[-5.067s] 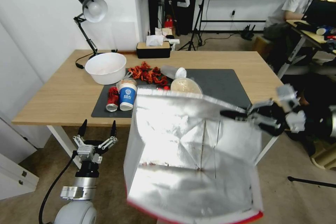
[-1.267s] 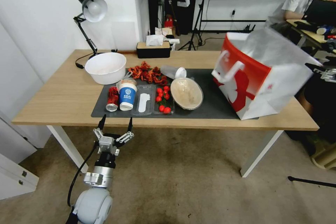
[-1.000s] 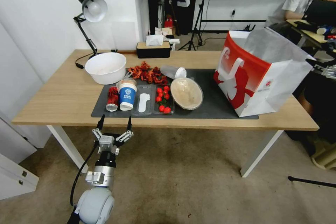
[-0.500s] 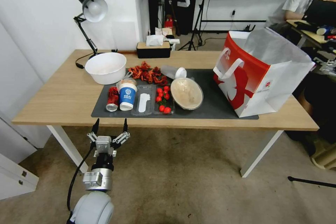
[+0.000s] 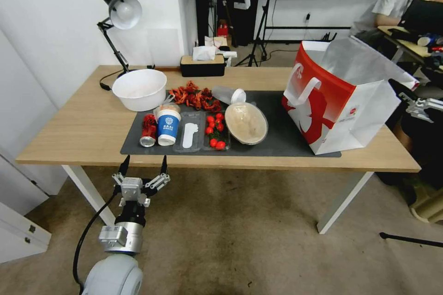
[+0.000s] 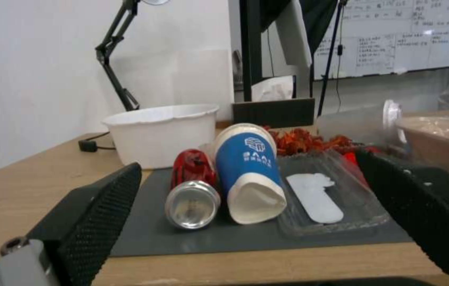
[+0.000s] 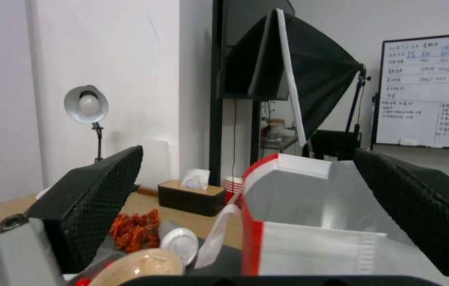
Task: Pick up the food delivery bag from the floor and place it on the table.
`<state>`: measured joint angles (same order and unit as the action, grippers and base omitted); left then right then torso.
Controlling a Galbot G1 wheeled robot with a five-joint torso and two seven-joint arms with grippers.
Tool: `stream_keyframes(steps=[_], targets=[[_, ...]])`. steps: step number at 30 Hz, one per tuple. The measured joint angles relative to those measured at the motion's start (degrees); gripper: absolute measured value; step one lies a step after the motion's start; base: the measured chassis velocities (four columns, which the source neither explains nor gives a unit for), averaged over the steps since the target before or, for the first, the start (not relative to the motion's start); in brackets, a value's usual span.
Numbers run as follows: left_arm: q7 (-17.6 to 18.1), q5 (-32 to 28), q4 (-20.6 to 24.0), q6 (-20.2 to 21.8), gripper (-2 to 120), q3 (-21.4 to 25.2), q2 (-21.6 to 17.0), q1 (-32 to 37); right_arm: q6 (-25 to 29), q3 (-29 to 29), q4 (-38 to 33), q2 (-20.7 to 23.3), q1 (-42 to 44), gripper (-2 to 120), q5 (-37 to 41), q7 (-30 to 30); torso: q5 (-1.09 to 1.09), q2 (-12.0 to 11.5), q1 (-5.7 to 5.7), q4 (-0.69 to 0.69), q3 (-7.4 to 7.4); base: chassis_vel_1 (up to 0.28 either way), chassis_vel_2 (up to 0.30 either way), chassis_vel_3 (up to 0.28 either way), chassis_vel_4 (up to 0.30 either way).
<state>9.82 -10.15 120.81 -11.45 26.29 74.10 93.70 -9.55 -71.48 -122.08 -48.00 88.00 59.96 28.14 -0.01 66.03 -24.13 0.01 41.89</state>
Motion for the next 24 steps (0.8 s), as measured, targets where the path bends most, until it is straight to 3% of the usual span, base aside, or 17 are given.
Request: stream_keyframes(steps=[10, 16, 24], targets=[[-1.1, -0.2, 2.0, 0.0, 100, 0.8, 0.3, 1.0, 2.3, 1.0, -10.5, -11.4, 5.9, 100, -8.2, -4.3, 0.00, 0.0, 0.00, -0.01, 0.00, 0.000, 0.000, 0.000, 0.000], [-2.6, -0.4, 3.0, -0.3, 100, 0.6, 0.6, 1.1, 6.5, 2.5, -16.4, -19.4, 11.7, 100, -15.5, -6.6, -0.01, 0.0, 0.00, -0.02, 0.00, 0.000, 0.000, 0.000, 0.000], [-3.9, -0.4, 3.3, -0.8, 100, 0.4, 0.9, 1.0, 9.7, 6.1, -19.6, -28.9, 15.9, 100, -24.5, -8.5, -0.01, 0.0, 0.00, -0.01, 0.00, 0.000, 0.000, 0.000, 0.000]])
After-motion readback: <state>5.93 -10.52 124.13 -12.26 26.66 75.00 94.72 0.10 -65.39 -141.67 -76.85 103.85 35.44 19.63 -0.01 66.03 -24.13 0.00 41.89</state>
